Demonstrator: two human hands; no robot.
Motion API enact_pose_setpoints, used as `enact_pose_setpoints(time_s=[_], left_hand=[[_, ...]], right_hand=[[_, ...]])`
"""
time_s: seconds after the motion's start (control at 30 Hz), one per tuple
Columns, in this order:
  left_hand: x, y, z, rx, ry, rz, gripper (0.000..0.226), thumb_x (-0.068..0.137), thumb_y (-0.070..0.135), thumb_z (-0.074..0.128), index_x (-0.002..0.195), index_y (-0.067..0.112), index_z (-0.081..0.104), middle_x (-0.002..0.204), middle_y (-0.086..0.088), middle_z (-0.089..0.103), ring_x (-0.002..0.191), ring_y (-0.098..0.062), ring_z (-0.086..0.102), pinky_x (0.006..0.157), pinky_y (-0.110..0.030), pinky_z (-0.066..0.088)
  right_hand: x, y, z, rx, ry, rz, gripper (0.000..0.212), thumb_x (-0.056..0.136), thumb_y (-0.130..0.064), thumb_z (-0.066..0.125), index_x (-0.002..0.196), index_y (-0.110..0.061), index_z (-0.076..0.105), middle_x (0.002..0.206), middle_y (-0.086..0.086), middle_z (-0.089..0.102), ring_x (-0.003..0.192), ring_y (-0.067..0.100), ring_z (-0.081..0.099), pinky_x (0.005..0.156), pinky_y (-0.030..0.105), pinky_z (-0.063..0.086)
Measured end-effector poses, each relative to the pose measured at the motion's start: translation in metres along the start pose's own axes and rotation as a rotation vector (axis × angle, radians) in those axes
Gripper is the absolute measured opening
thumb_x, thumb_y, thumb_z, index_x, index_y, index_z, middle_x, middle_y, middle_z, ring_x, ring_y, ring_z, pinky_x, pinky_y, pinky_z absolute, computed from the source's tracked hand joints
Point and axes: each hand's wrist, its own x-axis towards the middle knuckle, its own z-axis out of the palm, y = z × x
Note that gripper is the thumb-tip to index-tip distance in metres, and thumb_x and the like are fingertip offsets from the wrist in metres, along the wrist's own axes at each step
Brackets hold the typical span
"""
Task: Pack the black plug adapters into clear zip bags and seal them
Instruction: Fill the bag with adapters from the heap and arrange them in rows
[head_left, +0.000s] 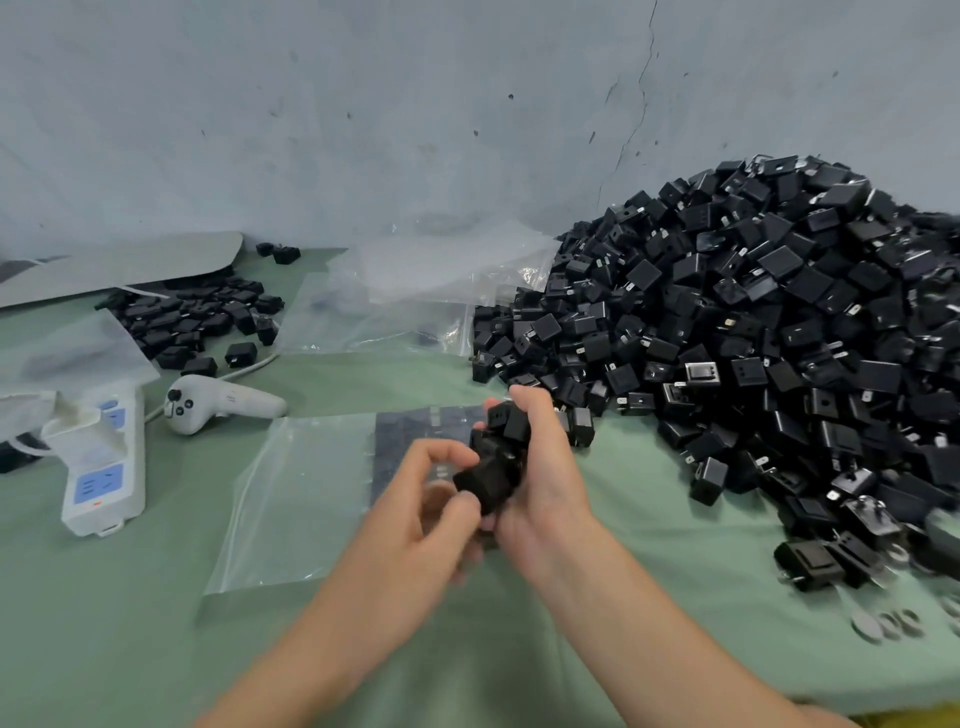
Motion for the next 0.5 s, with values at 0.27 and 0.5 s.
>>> enact_pose_setpoints(time_s=[0.27, 0.5], left_hand=[[0.01, 0.003, -0.06, -0.541, 0.236, -0.214, 0.021, 0.1, 0.013, 0.039, 0.107, 0.018, 0.058, 0.073, -0.007, 0.066, 0.053, -0.016, 0.056, 0.047, -0.026, 0.05], [-0.002, -0.035, -0.17, -0.078, 0.595, -0.229, 0.009, 0.102, 0.029, 0.053, 0.107, 0.025, 0.059, 0.084, -0.003, 0.072, 0.061, -0.011, 0.064, 0.06, -0.03, 0.053]], right_hand=[[0.007, -0.003, -0.002, 0.1, 0.044, 0.044, 0.019, 0.084, -0.027, 0.07, 0.085, -0.011, 0.06, 0.073, 0.005, 0.06, 0.066, 0.017, 0.054, 0.054, 0.028, 0.049], [0.018, -0.008, -0.011, -0.14, 0.04, -0.022, 0.017, 0.083, -0.023, 0.07, 0.094, -0.017, 0.058, 0.085, 0.001, 0.061, 0.07, 0.014, 0.056, 0.052, 0.026, 0.046]])
